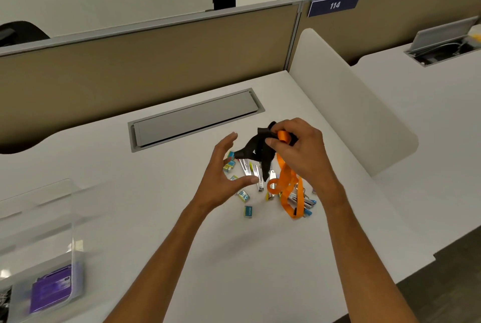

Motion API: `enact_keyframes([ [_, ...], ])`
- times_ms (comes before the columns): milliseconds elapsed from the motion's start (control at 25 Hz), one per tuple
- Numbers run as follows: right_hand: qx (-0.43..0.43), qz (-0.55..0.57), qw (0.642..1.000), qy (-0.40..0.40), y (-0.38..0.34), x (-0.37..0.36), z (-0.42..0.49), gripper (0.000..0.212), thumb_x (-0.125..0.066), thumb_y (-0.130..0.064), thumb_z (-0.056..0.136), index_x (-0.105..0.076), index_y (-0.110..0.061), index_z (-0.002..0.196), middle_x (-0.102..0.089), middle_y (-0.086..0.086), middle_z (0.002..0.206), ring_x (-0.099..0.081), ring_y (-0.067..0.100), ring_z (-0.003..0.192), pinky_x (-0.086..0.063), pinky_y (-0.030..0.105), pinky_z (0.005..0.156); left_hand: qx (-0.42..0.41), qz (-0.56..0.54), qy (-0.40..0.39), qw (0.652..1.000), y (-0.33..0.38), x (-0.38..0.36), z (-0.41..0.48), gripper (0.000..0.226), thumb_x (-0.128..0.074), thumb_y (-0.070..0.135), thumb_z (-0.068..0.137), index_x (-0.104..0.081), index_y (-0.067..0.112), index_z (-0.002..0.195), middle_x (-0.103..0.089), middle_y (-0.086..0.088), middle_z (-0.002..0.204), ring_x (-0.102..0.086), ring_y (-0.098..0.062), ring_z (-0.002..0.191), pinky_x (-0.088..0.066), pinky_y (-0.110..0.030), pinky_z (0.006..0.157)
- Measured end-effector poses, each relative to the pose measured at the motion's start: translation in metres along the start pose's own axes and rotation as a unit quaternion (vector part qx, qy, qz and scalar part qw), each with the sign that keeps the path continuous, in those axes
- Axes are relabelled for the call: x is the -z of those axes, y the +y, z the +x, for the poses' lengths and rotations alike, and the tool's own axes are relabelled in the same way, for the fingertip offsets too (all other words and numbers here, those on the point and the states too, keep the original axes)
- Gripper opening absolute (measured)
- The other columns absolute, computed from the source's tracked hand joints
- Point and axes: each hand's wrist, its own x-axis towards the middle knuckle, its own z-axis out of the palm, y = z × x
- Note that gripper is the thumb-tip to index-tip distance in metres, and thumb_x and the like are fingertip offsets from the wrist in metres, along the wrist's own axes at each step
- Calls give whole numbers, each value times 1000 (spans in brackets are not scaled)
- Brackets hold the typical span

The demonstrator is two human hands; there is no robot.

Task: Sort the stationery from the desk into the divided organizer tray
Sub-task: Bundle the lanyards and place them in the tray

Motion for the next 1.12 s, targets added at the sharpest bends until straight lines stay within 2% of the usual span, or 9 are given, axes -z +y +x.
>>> enact_keyframes([
  [120, 50, 27, 998, -27, -31, 4, 4, 22, -75, -20, 82, -69, -14, 103, -66, -1, 99, -57, 7, 89, -41, 2, 77, -58, -40, -36, 997, 33, -1, 1, 127, -93, 32, 56, -11, 36, 153, -20, 17, 158, -28, -7, 144, -37, -24, 111],
  [240, 82, 76, 993, -42, -60, 0, 6, 23, -75, -20, 82, -69, -13, 102, -64, -4, 96, -60, 11, 89, -50, 14, 82, -95, -95, -42, 990, 57, 0, -6, 136, -94, 7, 54, -4, 26, 153, -28, 2, 156, -38, -8, 140, -40, -25, 111],
  [320, 88, 106, 989, -52, -78, -5, 7, 22, -76, -21, 81, -69, -15, 102, -63, -8, 93, -61, 9, 88, -52, 16, 81, -85, -114, 15, 990, 70, 3, -12, 133, -94, 3, 53, -8, 22, 152, -36, -3, 151, -45, -6, 134, -44, -22, 105],
  [600, 52, 221, 963, -148, -130, -47, 3, 20, -79, -22, 79, -71, -16, 96, -69, -5, 95, -67, 15, 95, -59, 37, 86, -49, -219, 190, 956, 71, 47, -36, 70, -80, -2, 74, -47, 26, 129, -64, 6, 120, -65, -8, 111, -55, -20, 80],
  [720, 50, 220, 955, -194, -154, -74, -5, 22, -77, -27, 81, -71, -17, 99, -68, -8, 95, -67, 14, 94, -60, 30, 77, -4, -229, 229, 946, 56, 81, -51, 43, -73, -1, 81, -59, 27, 111, -74, 14, 92, -72, -8, 92, -58, -22, 69],
  [800, 48, 226, 947, -223, -170, -92, -10, 24, -75, -31, 83, -70, -17, 102, -68, -8, 96, -67, 13, 92, -59, 23, 67, 20, -220, 249, 943, 43, 107, -62, 34, -72, 3, 84, -62, 22, 110, -74, 7, 91, -73, -18, 89, -62, -35, 73],
  [880, 53, 242, 939, -240, -185, -112, -14, 25, -74, -33, 83, -71, -18, 103, -70, -5, 98, -68, 14, 94, -60, 27, 74, 43, -222, 262, 938, 32, 131, -76, 28, -72, 10, 85, -63, 19, 111, -74, -1, 93, -73, -24, 87, -62, -42, 75],
  [1000, 58, 242, 934, -255, -207, -145, -22, 27, -74, -36, 83, -71, -19, 104, -69, -5, 102, -66, 15, 99, -58, 37, 87, 48, -232, 279, 931, 19, 167, -99, 23, -69, 22, 84, -63, 25, 106, -74, 2, 90, -74, -20, 81, -59, -25, 61],
  [1120, 61, 246, 929, -272, -228, -182, -31, 30, -74, -39, 82, -70, -20, 105, -68, -6, 104, -65, 16, 99, -58, 36, 87, 61, -198, 319, 925, 5, 202, -122, 12, -64, 19, 92, -62, 31, 95, -72, 7, 85, -73, -12, 73, -55, -18, 54],
])
